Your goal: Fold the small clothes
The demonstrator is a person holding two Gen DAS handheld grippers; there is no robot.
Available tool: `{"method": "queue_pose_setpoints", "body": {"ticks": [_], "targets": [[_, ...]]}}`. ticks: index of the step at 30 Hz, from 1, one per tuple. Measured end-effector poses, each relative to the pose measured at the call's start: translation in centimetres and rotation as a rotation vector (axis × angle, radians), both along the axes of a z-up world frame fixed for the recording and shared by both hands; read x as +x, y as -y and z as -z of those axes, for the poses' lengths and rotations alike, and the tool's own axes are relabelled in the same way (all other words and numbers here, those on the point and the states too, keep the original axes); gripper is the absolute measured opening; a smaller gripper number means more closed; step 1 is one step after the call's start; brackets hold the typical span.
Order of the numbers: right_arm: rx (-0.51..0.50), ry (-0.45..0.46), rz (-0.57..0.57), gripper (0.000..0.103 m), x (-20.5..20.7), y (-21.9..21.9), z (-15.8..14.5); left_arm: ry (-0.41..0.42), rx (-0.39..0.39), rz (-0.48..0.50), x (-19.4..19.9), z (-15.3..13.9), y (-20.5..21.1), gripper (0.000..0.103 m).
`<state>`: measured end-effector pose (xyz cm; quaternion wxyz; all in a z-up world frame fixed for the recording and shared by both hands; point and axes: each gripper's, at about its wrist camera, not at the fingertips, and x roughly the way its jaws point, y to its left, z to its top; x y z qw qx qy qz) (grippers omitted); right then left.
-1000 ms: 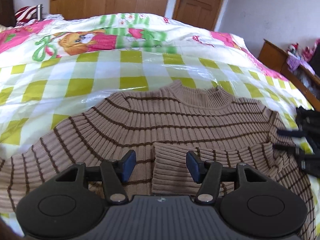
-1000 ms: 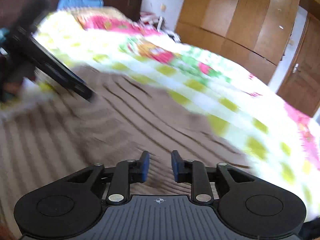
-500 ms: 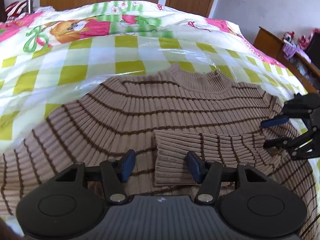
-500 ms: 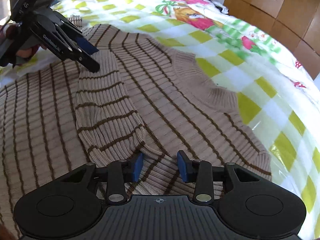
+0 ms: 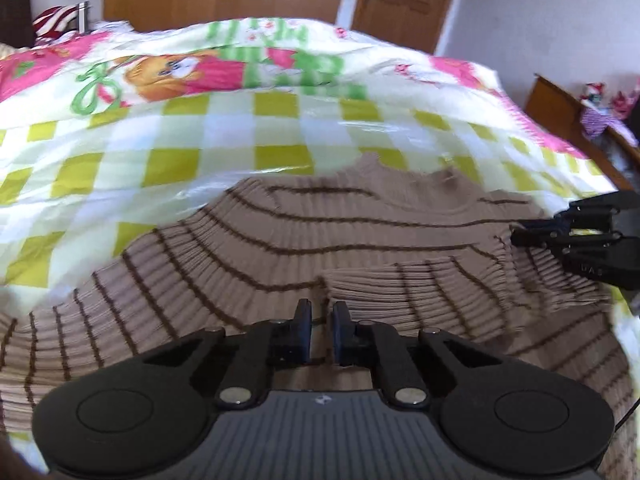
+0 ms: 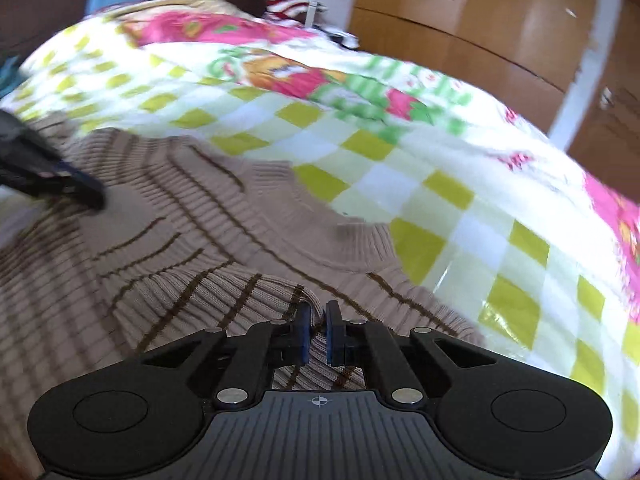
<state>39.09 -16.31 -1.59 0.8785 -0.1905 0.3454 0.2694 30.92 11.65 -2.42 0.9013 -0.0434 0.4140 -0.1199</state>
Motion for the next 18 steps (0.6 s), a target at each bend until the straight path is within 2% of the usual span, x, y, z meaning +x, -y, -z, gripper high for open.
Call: {"method": "queue_pose_setpoints", "body": {"ticks": [2,5,9,12,14,15,16,18], "targets": [[-0.021,-0.028,0.037,0.010,0.6,-0.7,1.8,-0.031,0.006,-0.006,0.4,0.9,0.1,0.026],[-0.026,0.030,0.052,0.015,-0.4,-0.9,2.1,-0.020,-0.030,-0.016,0.2,0.5,-0.7,0.027],[0.000,0.148,0.049,0.017,-4.0,0.0,0.3,-0.007,-0.105,-0.045,-0.1,-0.1,-2.3,0.048],[0.062,0.173,-0.002,0.022,-6.6,0.3,-0.5,-0.016,-0.158,-0.052,-0.6,-0.1,-2.6,0.056],[0.083,0.176,-0.048,0.023,-8.4,-0.1,-0.2,-0.001,-0.147,-0.050,-1.1,0.0,-2.0,0.063],[0.067,0.183,-0.080,0.023,-9.1,-1.0,0.2,0.009,-0.126,-0.046,-1.3,0.0,-1.5,0.072],[0.048,0.198,-0.107,0.024,-9.9,-1.7,0.9,0.018,-0.101,-0.042,-1.3,0.1,-0.9,0.077],[0.011,0.205,-0.148,0.028,-10.7,-3.6,2.2,0.020,-0.071,-0.025,-0.9,0.4,0.2,0.077]]}}
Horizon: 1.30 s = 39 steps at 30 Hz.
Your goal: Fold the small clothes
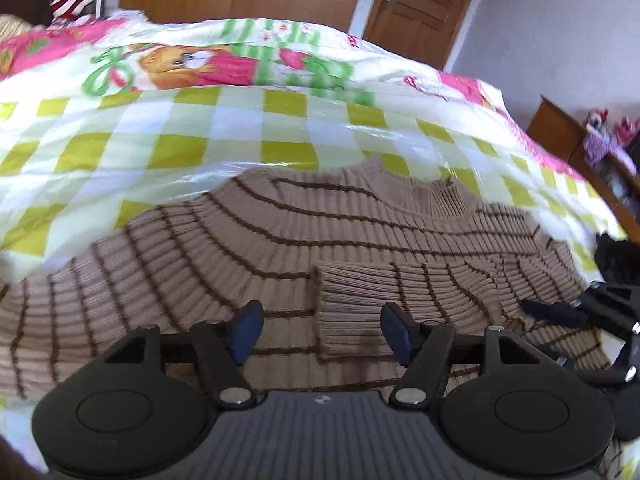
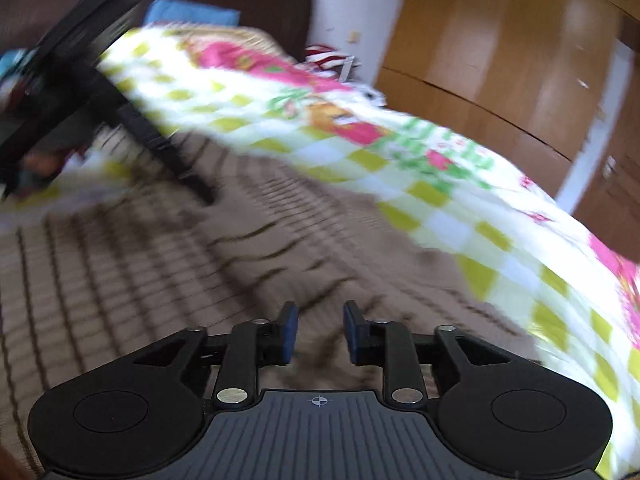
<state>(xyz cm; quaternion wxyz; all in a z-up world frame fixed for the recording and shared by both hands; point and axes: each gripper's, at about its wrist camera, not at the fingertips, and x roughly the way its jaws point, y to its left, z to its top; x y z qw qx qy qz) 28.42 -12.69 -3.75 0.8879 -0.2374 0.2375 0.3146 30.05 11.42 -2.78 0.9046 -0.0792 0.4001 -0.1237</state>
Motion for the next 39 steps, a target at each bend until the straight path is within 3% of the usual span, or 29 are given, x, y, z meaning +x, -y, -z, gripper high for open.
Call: {"method": "queue_pose_setpoints", "body": {"ticks": [3,5,6,7,9,10,13,18,21,23,27,32,35,39], "targets": [[-0.012,0.041,0.007,0.029,-0.6,-1.9,1.3,0.014,0.013,0.011,0.2,-0.1,1.1,0.076],[-0.010,0.065,0.032,0.029,-0.2,-2.6,1.5,0.021,0.057,0.027,0.3,-0.1,2.0,0.061],[-0.014,0.080,0.042,0.029,0.1,-2.9,1.6,0.008,0.074,0.034,0.5,0.0,2.4,0.045],[-0.020,0.090,0.060,0.027,0.5,-3.1,1.8,-0.008,0.078,0.031,0.7,0.2,2.5,0.038],[-0.008,0.060,0.097,0.019,1.5,-3.2,1.7,-0.014,0.056,0.012,0.9,0.4,2.1,0.033],[0.013,0.030,0.115,0.005,2.0,-3.2,1.5,-0.014,0.038,0.001,0.9,0.4,1.7,0.031],[0.055,-0.008,0.142,0.003,2.6,-3.4,1.0,-0.002,0.006,-0.028,0.7,0.1,0.6,0.029],[0.101,-0.026,0.147,0.002,2.3,-4.0,1.0,0.007,0.069,-0.029,0.5,0.1,0.6,0.029],[0.098,-0.045,0.175,0.008,2.5,-3.5,1.4,0.023,0.089,-0.007,0.3,0.1,1.4,0.030],[0.135,-0.061,0.199,0.013,2.5,-2.1,0.7,0.044,0.109,-0.004,0.2,-0.1,1.7,0.032],[0.196,-0.036,0.264,0.014,0.8,1.9,-1.7,0.084,0.122,-0.034,0.0,-0.7,1.5,0.032],[0.154,0.034,0.450,0.016,-1.7,7.9,-2.5,0.118,0.147,-0.029,-0.2,-1.4,1.9,0.032],[0.196,-0.004,0.569,0.018,-2.1,11.5,-2.6,0.120,0.226,-0.014,0.2,-0.2,3.0,0.032],[0.154,0.004,0.590,0.019,-1.5,11.9,-2.0,0.092,0.292,-0.004,0.6,1.7,3.4,0.041]]}}
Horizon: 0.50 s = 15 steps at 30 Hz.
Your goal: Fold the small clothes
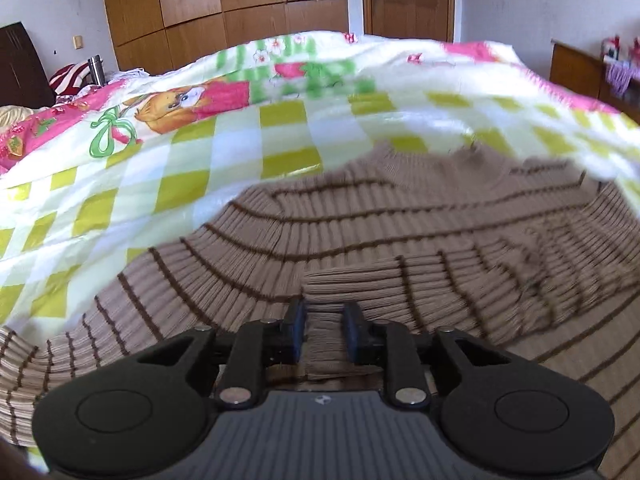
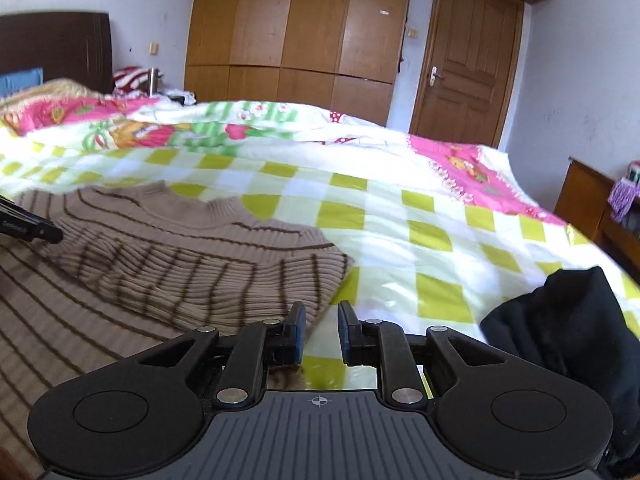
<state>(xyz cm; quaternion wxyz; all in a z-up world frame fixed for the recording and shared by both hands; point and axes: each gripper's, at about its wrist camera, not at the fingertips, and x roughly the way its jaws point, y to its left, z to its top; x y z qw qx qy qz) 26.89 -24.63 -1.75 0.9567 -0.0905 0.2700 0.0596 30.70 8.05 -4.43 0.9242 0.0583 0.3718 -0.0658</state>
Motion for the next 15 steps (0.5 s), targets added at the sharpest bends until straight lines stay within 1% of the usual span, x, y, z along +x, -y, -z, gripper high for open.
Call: {"method": "queue_pose_setpoints", "body": {"ticks": [2,3,4,6,7,9,10,11,13,15], "targets": [[-0.029,-0.074,0.019,0.017,1.6,-0.3,1.7,-0.002,-0.008,-0.004,0.0,0.0,-0.2,0.043],[-0.066,-0.133,0.027,0.017,2.4,-0.5,2.7,-0.006,-0.008,-0.008,0.0,-0.2,-0.3,0.044],[-0.098,-0.158,0.032,0.015,3.0,-0.6,3.5,-0.005,-0.002,-0.012,-0.1,-0.4,-0.2,0.044],[-0.141,-0.131,0.054,0.014,2.6,-0.6,3.3,0.025,0.003,-0.011,-0.6,-1.2,-0.2,0.043],[-0.138,-0.113,0.069,0.014,2.3,-0.5,2.7,0.051,0.006,-0.006,-0.9,-1.7,-0.1,0.043],[-0.136,-0.039,0.077,0.016,1.5,-0.3,1.1,0.102,-0.001,-0.009,-1.4,-2.8,0.3,0.043],[-0.142,0.002,0.067,0.018,1.2,-0.5,0.4,0.122,-0.017,-0.003,-1.6,-3.2,0.6,0.043],[-0.133,0.026,0.044,0.019,1.4,-0.9,-0.2,0.136,-0.034,0.012,-1.6,-3.6,0.9,0.044],[-0.093,0.025,0.000,0.018,2.5,-1.9,-0.5,0.134,-0.040,0.048,-1.4,-3.7,2.0,0.044],[-0.054,0.002,-0.046,0.018,3.6,-3.2,-0.1,0.114,-0.008,0.068,-0.9,-3.0,2.8,0.045]]}}
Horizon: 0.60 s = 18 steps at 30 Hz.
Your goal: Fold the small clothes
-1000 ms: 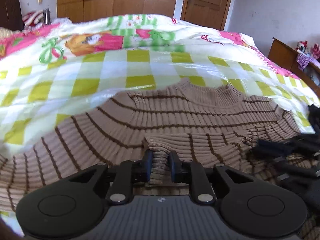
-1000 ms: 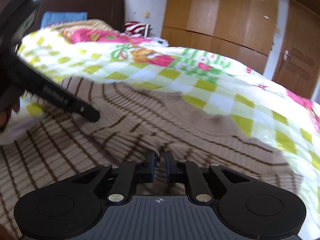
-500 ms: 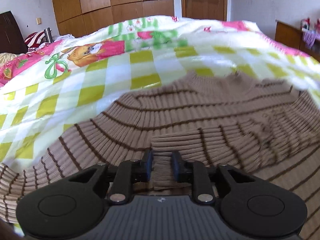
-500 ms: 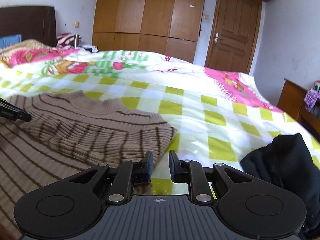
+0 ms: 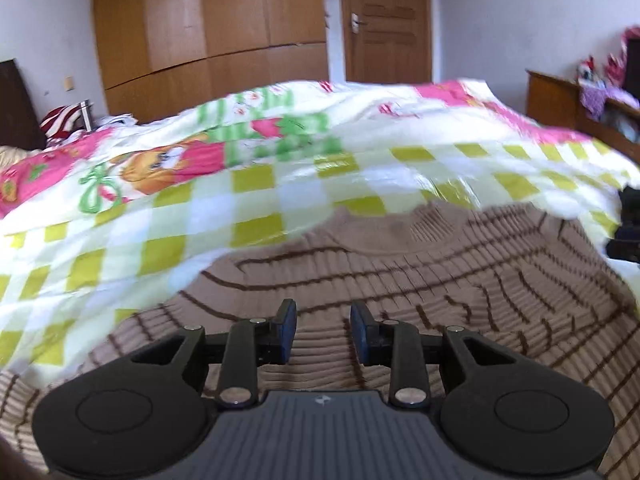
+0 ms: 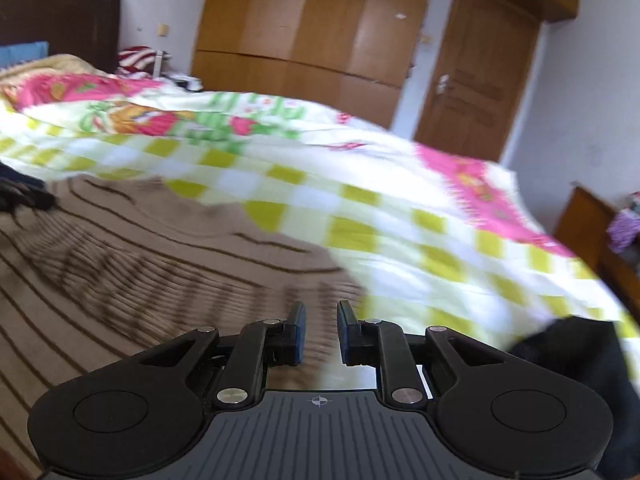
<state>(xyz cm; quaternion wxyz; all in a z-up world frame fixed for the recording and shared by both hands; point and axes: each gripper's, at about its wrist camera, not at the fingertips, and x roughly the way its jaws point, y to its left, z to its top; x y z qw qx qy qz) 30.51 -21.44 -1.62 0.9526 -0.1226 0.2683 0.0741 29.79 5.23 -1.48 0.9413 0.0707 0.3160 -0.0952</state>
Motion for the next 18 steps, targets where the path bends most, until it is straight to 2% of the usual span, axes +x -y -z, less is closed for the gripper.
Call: {"method": "queue_pose_setpoints", "body": {"ticks": [3,4,5,9,11,14,18], "targets": [[-0.007,-0.064,-0.048,0.019,1.7,-1.9,2.1,-0.080,0.058,-0.044,1.0,2.2,-0.5,0.045],[0.001,-0.155,-0.053,0.019,2.9,-2.2,3.3,-0.100,0.052,-0.055,0.9,2.7,-1.1,0.047],[0.008,-0.200,-0.049,0.019,3.6,-2.4,4.1,-0.107,0.036,-0.058,0.7,2.9,-1.8,0.048],[0.062,-0.135,-0.065,0.019,2.6,-2.1,2.6,-0.107,0.003,-0.080,0.0,2.6,-3.6,0.051],[0.052,-0.097,-0.061,0.019,2.4,-2.0,1.8,-0.099,-0.025,-0.098,-0.1,2.4,-4.0,0.051],[0.044,-0.039,0.025,0.020,3.0,-1.2,1.4,-0.071,-0.034,-0.097,-0.5,1.6,-4.0,0.051],[0.084,-0.042,0.173,0.027,5.4,1.6,1.1,-0.053,-0.051,-0.073,-0.3,1.1,-3.9,0.051]]}}
